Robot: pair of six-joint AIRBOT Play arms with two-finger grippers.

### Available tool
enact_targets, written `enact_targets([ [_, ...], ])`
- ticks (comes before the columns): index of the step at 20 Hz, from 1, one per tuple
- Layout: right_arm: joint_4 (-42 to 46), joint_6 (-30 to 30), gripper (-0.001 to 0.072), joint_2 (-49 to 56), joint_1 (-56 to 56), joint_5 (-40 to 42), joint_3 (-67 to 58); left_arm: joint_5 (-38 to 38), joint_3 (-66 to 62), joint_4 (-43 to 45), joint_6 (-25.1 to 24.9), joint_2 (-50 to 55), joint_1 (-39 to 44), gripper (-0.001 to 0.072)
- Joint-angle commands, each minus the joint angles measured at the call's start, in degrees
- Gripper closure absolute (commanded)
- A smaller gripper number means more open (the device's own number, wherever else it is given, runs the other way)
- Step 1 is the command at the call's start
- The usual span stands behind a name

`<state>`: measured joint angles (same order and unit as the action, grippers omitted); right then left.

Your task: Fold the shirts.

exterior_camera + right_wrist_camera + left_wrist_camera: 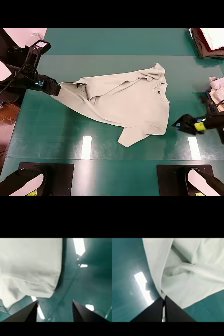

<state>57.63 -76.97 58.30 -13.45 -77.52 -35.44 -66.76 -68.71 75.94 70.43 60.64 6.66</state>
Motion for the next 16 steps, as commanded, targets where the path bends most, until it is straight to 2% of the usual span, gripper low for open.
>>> enact_targets([
  [1, -6.54, 2.54, 0.0263, -0.15, -0.46, 5.2, 7.69, -0.26, -0.2, -2.21, 0.28, -0.04, 0.02, 0.0685],
  [4, -9.73, 3.26, 0.0264, -0.15, 0.0, 7.85, 9.77, -0.09, -0.2, -2.86, 0.26, -0.04, 0.02, 0.0685],
  [10, -9.99, 2.16, 0.0273, -0.15, 8.98, 13.62, 9.75, -0.87, -0.2, -2.4, 0.07, -0.04, 0.02, 0.0685],
  [11, -9.99, 2.16, 0.0331, -0.17, 9.38, 13.94, 9.75, -1.25, -0.2, -2.4, 0.07, -0.07, 0.02, 0.0685],
  [12, -10.01, 2.19, 0.042, -0.17, 9.38, 14.03, 9.7, -1.55, -0.2, -2.4, 0.09, -0.07, 0.02, 0.0685],
  [14, -9.99, 2.58, 0.0667, -0.17, 9.29, 13.68, 9.35, -2.29, -0.2, -2.54, 0.33, -0.07, 0.02, 0.0685],
  [15, -9.97, 2.84, 0.0698, -0.2, 9.29, 12.92, 8.2, -2.67, -0.22, -2.73, 1.38, -0.07, 0.02, 0.0685],
  [16, -9.97, 3.04, 0.0698, -0.2, 9.29, 11.5, 6.03, -2.8, -0.22, -3.15, 2.36, -0.15, 0.02, 0.0685],
])
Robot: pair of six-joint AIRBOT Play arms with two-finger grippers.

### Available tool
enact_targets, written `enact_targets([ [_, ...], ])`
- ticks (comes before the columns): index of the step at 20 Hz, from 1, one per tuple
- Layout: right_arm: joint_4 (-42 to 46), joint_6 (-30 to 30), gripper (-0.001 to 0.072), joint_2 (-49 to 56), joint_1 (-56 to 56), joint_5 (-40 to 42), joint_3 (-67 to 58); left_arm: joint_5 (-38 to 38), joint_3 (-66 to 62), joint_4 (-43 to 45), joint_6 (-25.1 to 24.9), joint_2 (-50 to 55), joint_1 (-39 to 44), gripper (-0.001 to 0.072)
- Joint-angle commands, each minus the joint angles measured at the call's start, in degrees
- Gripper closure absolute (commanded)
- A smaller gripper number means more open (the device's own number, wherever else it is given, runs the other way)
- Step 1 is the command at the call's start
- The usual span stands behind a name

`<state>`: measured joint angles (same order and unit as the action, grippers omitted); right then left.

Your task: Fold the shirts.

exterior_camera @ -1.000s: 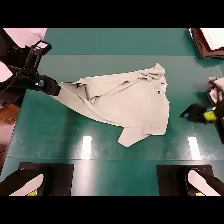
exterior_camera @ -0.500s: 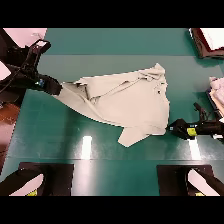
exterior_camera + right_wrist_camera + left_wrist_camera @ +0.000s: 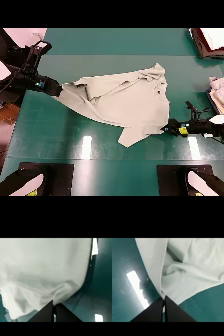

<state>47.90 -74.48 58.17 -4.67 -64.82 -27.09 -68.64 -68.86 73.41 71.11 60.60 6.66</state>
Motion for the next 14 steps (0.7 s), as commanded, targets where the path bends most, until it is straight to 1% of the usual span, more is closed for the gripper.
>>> enact_targets([
  [1, -0.24, 0.55, 0.0699, -0.37, 0.5, -2.99, -5.77, -0.13, -0.24, -0.59, 3.96, -0.5, 0.02, 0.0685],
  [3, -0.17, 0.44, 0.0699, -2.97, 0.48, -4.31, -15.04, 1.55, -3.48, -0.44, 10.34, -1.51, 0.0, 0.0685],
  [4, -0.13, 0.37, 0.0699, -4.48, 0.44, -4.0, -20.72, 2.34, -6.49, -0.39, 11.78, -2.03, 0.02, 0.0685],
  [5, 0.48, 0.35, 0.0699, -5.95, 0.35, -3.67, -27.61, 3.3, -10.6, -0.37, 12.35, -2.6, 0.02, 0.0685],
  [7, 4.24, -1.75, 0.0699, -7.85, -0.26, -2.91, -41.55, 5.25, -20.17, -0.35, 12.96, -3.8, 0.02, 0.0685],
  [10, 8.09, -2.43, 0.0699, -8.35, -3.63, -2.58, -62.2, 8.2, -36.89, -0.33, 12.94, -4.63, 0.02, 0.0685],
  [12, 9.2, -2.4, 0.0699, -8.37, -6.67, -2.73, -73.4, 8.96, -47.47, -0.35, 12.94, -4.63, 0.02, 0.0685],
  [14, 9.27, -2.4, 0.0699, -8.37, -9.6, -2.71, -82.03, 10.56, -54.75, -0.42, 12.94, -4.63, 0.02, 0.0685],
])
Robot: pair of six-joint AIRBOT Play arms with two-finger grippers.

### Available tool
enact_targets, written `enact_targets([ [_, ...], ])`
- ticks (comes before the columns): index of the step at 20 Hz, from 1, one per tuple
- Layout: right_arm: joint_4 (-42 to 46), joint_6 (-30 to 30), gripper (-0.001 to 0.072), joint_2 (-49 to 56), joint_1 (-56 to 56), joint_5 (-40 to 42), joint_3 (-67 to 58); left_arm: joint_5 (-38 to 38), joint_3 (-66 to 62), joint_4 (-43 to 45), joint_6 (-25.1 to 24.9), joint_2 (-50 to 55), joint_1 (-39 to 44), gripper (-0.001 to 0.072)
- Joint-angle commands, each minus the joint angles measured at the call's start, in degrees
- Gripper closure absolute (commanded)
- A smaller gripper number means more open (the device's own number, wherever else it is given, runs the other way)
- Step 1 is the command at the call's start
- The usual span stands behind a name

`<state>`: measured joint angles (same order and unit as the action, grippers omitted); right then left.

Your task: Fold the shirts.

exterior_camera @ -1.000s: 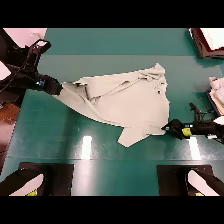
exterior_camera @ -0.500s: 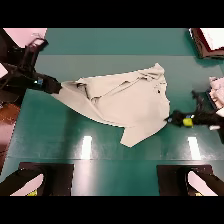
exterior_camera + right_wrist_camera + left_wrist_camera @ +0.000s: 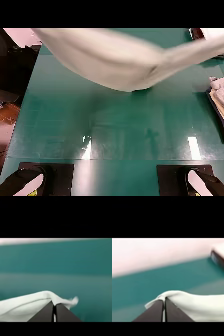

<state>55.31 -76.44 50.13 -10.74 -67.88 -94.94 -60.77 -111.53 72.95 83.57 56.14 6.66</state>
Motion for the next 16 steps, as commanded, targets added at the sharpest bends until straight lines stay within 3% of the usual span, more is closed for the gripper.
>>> enact_targets([
  [1, 1.84, -0.44, 0.0699, -0.33, -4.9, 0.28, -18.03, 4.31, -13.84, -0.2, 0.5, -1.22, 0.02, 0.0685],
  [5, 1.75, -0.44, 0.0699, -1.73, -9.42, -0.11, -26.21, 8.09, -13.77, -2.34, 0.57, -6.91, 0.02, 0.0685],
  [9, 1.79, -0.39, 0.07, -8.85, -13.35, 1.49, -18.99, 5.9, -13.79, -8.28, 0.94, -10.45, 0.02, 0.0685],
  [11, 1.77, -0.39, 0.07, -11.52, -14.88, 0.46, -16.26, 1.33, -13.14, -12.63, 2.51, -11.15, 0.02, 0.0685],
  [13, 1.38, -0.37, 0.0701, -11.47, -15.54, -3.04, -16.35, -4.92, -11.08, -13.84, 4.66, -11.15, 0.02, 0.0685],
  [16, 0.7, -0.59, 0.0701, -4.15, -15.54, -14.86, -22.45, -9.64, -0.17, -13.05, 5.79, -11.04, 0.02, 0.0685],
])
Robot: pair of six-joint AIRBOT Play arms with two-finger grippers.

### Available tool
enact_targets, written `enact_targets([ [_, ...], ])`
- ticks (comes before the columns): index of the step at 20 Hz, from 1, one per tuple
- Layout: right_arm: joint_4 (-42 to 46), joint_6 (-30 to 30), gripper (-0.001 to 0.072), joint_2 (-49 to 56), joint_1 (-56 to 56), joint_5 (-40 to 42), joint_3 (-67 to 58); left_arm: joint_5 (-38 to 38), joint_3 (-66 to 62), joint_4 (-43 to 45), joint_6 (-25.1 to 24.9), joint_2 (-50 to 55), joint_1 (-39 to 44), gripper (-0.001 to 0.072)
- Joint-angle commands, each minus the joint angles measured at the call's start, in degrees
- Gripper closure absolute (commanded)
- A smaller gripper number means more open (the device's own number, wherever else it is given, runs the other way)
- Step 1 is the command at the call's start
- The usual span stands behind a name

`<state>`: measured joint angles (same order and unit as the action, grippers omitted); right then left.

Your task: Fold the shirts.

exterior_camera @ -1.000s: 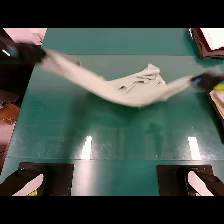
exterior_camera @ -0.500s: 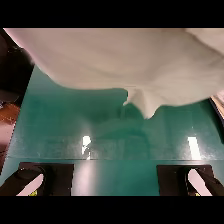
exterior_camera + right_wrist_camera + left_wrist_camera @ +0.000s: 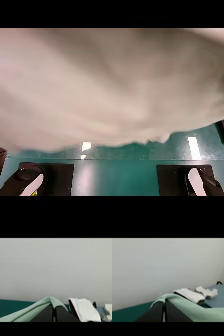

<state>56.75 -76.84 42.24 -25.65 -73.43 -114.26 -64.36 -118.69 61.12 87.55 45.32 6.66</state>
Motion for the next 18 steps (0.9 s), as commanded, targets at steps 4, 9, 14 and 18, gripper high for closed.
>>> enact_targets([
  [4, -7.67, -2.25, 0.0701, 15.45, 0.35, -17.35, -0.33, -7.39, 24.92, 2.12, 2.05, 4.52, 0.02, 0.0685],
  [9, 4.63, -3.87, 0.0701, 30.27, 14.73, -17.09, 13.57, -2.25, 36.35, 7.61, 2.03, 19.54, 0.02, 0.0685],
  [14, 12.72, -3.82, 0.0701, 45.81, 23.21, 0.85, 15.3, 19.87, 36.48, 10.45, 2.03, 34.88, 0.02, 0.0685],
  [18, 13.79, -3.85, 0.0701, 53.0, 23.39, 11.02, 9.33, 33.09, 36.44, 10.51, 2.01, 40.92, 0.02, 0.0685],
])
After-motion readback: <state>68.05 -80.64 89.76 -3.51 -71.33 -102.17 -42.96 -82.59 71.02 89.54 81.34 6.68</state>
